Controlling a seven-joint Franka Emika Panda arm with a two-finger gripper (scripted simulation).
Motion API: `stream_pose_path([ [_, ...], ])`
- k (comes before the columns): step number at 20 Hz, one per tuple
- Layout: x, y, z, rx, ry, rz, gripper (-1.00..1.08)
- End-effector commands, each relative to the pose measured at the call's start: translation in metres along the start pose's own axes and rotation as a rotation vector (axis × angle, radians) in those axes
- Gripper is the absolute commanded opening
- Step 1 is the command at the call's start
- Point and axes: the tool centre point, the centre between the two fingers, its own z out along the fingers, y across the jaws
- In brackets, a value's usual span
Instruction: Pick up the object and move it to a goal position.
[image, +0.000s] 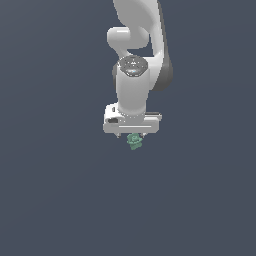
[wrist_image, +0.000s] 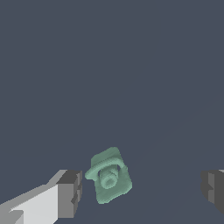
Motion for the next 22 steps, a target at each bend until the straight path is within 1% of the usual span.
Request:
stream_pose_path([
  [1, 0.000, 0.000, 0.000, 0.000, 0.000, 0.000, 1.00],
  [4, 0.000, 0.005, 0.000, -0.005, 0.002, 0.002, 1.00],
  [8, -0.001, 0.025, 0.001, -0.024, 0.007, 0.014, 1.00],
  [11, -0.001, 0.032, -0.001, -0.030, 0.009, 0.024, 1.00],
  [17, -0.003, 0.028, 0.003, -0.028, 0.008, 0.004, 1.00],
  [22, -0.010, 0.021, 0.015, -0.025, 0.007, -0.058, 1.00],
])
